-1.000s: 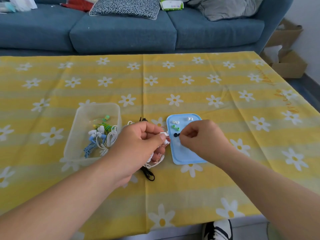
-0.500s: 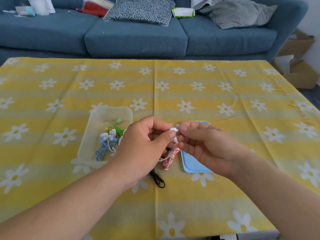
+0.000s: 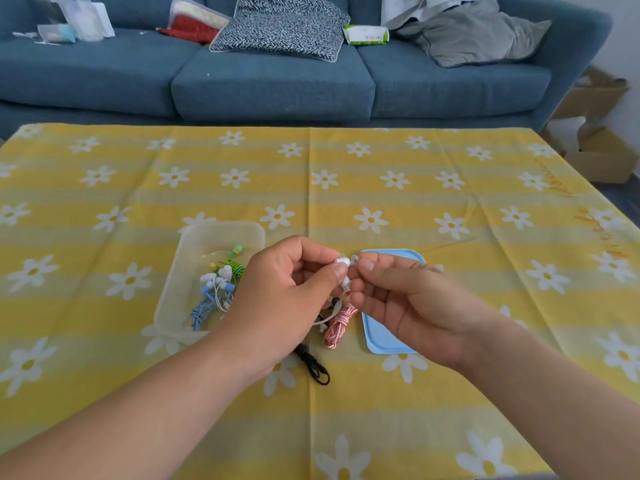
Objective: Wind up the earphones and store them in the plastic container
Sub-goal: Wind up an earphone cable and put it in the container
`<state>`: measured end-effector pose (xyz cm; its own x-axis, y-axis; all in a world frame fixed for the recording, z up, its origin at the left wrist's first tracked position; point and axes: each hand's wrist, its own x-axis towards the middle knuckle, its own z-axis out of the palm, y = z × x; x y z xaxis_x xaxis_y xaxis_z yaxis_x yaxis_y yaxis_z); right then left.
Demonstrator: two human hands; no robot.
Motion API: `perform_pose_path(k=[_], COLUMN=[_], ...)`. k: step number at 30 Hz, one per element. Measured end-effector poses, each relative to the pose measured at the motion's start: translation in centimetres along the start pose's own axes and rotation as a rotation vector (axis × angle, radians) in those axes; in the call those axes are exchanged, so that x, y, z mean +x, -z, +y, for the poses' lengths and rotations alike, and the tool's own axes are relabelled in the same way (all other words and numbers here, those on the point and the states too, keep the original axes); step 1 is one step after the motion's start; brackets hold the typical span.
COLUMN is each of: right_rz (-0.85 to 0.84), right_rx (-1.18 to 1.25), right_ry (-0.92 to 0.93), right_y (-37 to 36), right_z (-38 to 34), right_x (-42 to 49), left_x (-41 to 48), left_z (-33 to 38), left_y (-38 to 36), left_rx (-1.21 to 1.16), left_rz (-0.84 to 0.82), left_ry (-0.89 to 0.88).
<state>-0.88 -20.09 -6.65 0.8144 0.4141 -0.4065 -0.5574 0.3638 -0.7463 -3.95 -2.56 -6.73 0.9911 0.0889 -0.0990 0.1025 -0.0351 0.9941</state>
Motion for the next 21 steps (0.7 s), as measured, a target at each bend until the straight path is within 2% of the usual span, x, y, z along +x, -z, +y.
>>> perform_pose_path(k=[3, 9, 21], right_rz=[0.009, 0.018, 0.046], right_rx=[0.057, -0.024, 0.043], right_ry=[-0.007, 0.012, 0.027], right_y=[-0.07, -0.27, -0.54], right_z=[-0.05, 0.10, 0.24], right_x=[-0.08, -0.08, -0.18], left_x=[0.03, 0.06, 0.29], left_z=[0.16, -0.13, -0.31], left_y=[-0.03, 0.02, 0.10], left_rx=[-0.023, -0.012, -0.013], left_rz=[-0.010, -0.008, -0.005], left_ry=[-0.021, -0.027, -0.028])
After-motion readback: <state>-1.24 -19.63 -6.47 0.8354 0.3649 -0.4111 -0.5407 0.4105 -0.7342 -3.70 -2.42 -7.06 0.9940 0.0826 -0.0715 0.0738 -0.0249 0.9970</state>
